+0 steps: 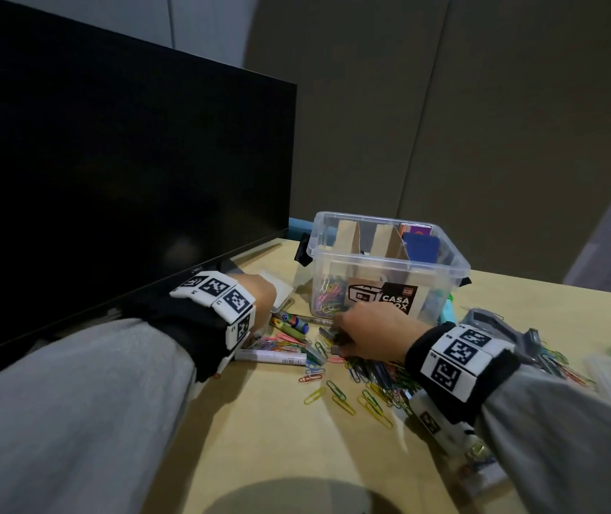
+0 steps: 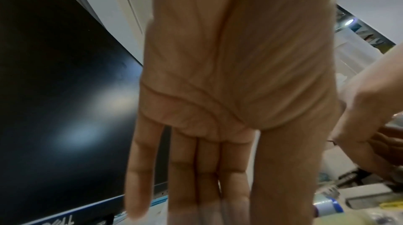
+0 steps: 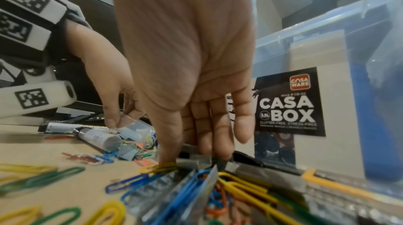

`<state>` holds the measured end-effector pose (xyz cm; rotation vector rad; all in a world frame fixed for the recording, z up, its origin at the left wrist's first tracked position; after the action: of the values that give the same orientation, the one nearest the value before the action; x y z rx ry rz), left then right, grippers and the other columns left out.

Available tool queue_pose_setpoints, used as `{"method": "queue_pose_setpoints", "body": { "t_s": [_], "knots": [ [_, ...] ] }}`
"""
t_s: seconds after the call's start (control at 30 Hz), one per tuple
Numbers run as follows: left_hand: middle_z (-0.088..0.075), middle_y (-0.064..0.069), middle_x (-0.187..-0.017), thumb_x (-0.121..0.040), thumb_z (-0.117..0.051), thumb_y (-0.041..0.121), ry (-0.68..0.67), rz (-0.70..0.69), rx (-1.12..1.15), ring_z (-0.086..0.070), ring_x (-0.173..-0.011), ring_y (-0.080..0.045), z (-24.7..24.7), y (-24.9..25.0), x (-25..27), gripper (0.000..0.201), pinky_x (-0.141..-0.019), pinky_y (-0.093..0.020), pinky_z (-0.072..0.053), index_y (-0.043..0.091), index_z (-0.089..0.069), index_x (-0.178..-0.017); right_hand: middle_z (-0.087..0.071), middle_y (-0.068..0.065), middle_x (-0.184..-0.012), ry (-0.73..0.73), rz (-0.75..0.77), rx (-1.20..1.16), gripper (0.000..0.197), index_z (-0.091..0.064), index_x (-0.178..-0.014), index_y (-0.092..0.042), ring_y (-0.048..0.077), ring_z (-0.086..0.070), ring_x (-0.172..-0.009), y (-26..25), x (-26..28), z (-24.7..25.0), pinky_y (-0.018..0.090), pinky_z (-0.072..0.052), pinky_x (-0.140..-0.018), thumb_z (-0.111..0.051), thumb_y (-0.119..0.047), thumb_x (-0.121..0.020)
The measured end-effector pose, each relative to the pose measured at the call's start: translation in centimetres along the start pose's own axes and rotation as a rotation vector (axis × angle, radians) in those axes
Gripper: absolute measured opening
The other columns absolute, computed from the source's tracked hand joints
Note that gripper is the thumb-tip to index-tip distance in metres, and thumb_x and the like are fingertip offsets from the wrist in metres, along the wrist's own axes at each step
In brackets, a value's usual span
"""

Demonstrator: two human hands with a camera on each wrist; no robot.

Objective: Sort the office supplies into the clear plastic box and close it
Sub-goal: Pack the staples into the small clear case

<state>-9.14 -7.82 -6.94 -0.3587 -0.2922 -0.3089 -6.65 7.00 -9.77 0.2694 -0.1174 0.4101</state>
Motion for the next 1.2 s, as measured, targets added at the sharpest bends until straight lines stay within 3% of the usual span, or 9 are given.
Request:
{"method": "queue_pose_setpoints", "body": {
  "t_s": [0.07, 0.17, 0.4, 0.53, 0.73, 0.9, 1.03, 1.13, 1.2],
  "knots": [
    [-0.049, -0.001, -0.075, -0.089, -0.065, 0.020, 0.023, 0.003, 0.007, -0.050, -0.067, -0.015, 0.4, 0.5, 0.0, 0.018, -0.056, -0.023, -0.037, 0.014, -0.054, -0.077, -0.064, 0.006, -0.107, 0.004, 0.004, 0.000, 0.037, -0.057, -0.122, -0.012, 0.024, -0.062, -0.097, 0.0, 0.1, 0.0, 0.037, -0.055, -0.085, -0.056, -0.037, -0.095],
    [-0.056, 0.002, -0.068, -0.084, -0.071, 0.027, 0.082, -0.015, 0.074, -0.056, -0.068, -0.016, 1.3, 0.9, 0.3, 0.025, -0.059, -0.026, -0.043, 0.013, -0.057, -0.069, -0.062, 0.004, -0.108, 0.023, 0.011, -0.011, 0.036, -0.059, -0.121, -0.013, 0.022, -0.061, -0.097, 0.0, 0.3, 0.2, 0.035, -0.055, -0.084, -0.058, -0.037, -0.093],
    [-0.042, 0.004, -0.060, -0.086, -0.070, 0.034, 0.334, -0.117, 0.297, -0.039, -0.054, -0.010, 3.4, 3.6, 3.1, 0.043, -0.052, -0.025, -0.035, 0.019, -0.039, -0.061, -0.059, 0.000, -0.093, 0.088, -0.030, -0.123, 0.022, -0.061, -0.107, -0.011, 0.018, -0.056, -0.081, 1.0, 1.3, 1.3, 0.025, -0.050, -0.074, -0.053, -0.028, -0.097],
    [-0.042, 0.003, -0.063, -0.088, -0.067, 0.035, 0.407, -0.218, 0.251, -0.043, -0.057, -0.012, 3.3, 6.9, 4.6, 0.037, -0.053, -0.025, -0.037, 0.014, -0.044, -0.069, -0.060, -0.001, -0.086, 0.097, -0.087, -0.166, 0.017, -0.064, -0.100, -0.012, 0.017, -0.058, -0.077, 1.9, 1.8, 1.6, 0.026, -0.051, -0.072, -0.051, -0.022, -0.097],
    [-0.038, -0.002, -0.067, -0.091, -0.066, 0.031, 0.362, -0.349, 0.111, -0.049, -0.071, -0.025, 2.4, 11.4, 4.9, 0.032, -0.063, -0.034, -0.042, 0.011, -0.046, -0.077, -0.067, 0.007, -0.084, 0.100, -0.157, -0.275, 0.019, -0.065, -0.086, -0.009, 0.023, -0.061, -0.074, 4.2, 3.3, 1.7, 0.033, -0.053, -0.069, -0.053, -0.023, -0.093],
    [-0.048, -0.003, -0.072, -0.086, -0.072, 0.035, 0.286, -0.422, 0.229, -0.053, -0.073, -0.023, 1.9, 12.7, 4.1, 0.031, -0.065, -0.032, -0.046, 0.007, -0.060, -0.086, -0.056, -0.004, -0.072, 0.106, -0.149, -0.471, 0.026, -0.054, -0.069, -0.023, 0.011, -0.050, -0.063, 5.7, 5.1, 2.0, 0.021, -0.038, -0.060, -0.054, -0.026, -0.095],
    [-0.069, -0.009, -0.093, -0.081, -0.076, 0.041, 0.229, -0.441, 0.392, -0.064, -0.081, -0.021, 2.2, 12.4, 3.3, 0.040, -0.066, -0.030, -0.052, 0.004, -0.070, -0.095, -0.057, -0.006, -0.072, 0.086, -0.160, -0.704, 0.018, -0.061, -0.080, -0.017, 0.007, -0.051, -0.060, 6.5, 6.4, 1.9, 0.016, -0.042, -0.056, -0.057, -0.024, -0.096],
    [-0.070, -0.008, -0.089, -0.083, -0.075, 0.035, 0.286, -0.405, 0.512, -0.058, -0.071, -0.015, 3.3, 11.3, 3.0, 0.031, -0.058, -0.024, -0.044, 0.006, -0.070, -0.091, -0.063, 0.001, -0.076, 0.076, -0.154, -0.868, 0.019, -0.066, -0.093, -0.007, 0.010, -0.056, -0.063, 6.5, 6.7, 1.7, 0.021, -0.049, -0.060, -0.059, -0.025, -0.096],
    [-0.065, -0.004, -0.094, -0.084, -0.074, 0.029, 0.355, -0.342, 0.656, -0.058, -0.080, -0.014, 4.1, 10.3, 2.9, 0.025, -0.065, -0.024, -0.046, 0.012, -0.063, -0.098, -0.064, 0.004, -0.079, 0.067, -0.140, -0.942, 0.020, -0.066, -0.095, -0.005, 0.012, -0.057, -0.066, 6.4, 6.7, 1.7, 0.025, -0.051, -0.064, -0.060, -0.024, -0.095]
  ]
}}
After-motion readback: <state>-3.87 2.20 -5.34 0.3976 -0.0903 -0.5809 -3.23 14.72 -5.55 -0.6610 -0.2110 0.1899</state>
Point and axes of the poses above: each hand's wrist, its own x-axis away from the middle knuckle, its own z-axis out of the back of the hand, y = z × x, the point moved 6 cm from there along -x, towards the middle knuckle
